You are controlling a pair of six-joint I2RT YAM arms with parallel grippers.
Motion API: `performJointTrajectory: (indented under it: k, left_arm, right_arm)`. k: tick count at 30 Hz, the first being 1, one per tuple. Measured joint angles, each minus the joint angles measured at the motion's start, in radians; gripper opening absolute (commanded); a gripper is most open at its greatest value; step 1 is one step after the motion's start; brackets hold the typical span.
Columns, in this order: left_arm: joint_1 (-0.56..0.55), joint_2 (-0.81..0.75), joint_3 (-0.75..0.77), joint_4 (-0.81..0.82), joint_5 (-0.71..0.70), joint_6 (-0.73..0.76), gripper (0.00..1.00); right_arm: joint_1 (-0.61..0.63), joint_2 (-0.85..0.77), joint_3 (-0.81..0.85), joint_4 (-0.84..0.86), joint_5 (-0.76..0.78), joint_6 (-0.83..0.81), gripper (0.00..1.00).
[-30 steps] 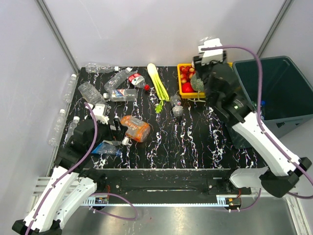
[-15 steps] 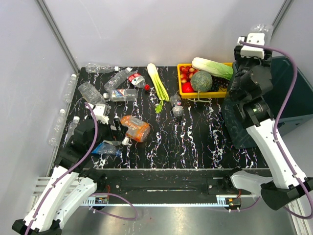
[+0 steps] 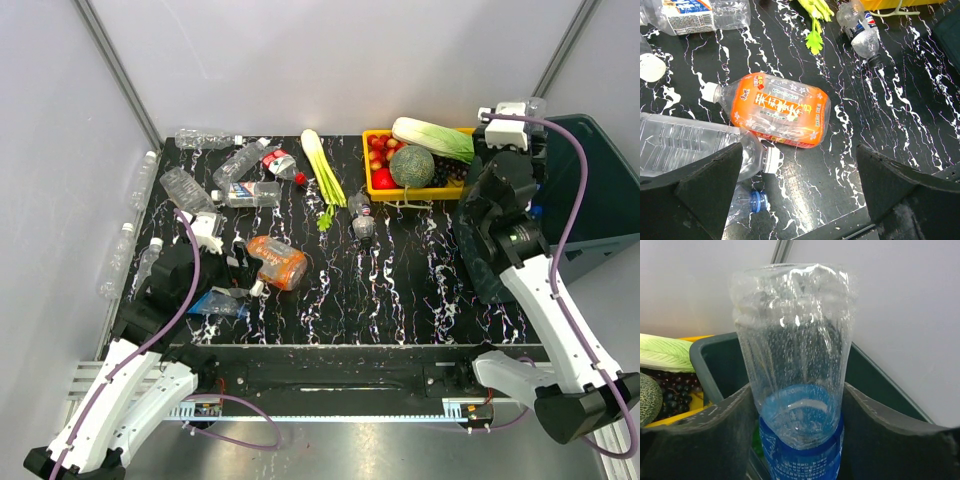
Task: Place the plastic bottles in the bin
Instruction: Place the plastic bottle in the trash bin.
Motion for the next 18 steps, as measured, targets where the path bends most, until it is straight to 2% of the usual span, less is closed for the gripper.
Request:
performJointTrajectory:
  k: [6,18]
  left_arm:
    - [-0.002,0.006,0.000,0.000,0.005,0.000,0.99]
    - [-0.002,0.018,0.000,0.000,0.004,0.000,0.99]
  right_arm:
    - [-0.002,-0.007,0.028,-0.122,0.000,0.069,0.81]
    - [-0.002,-0.006,0.188,-0.516,-0.172,0.351,0.83]
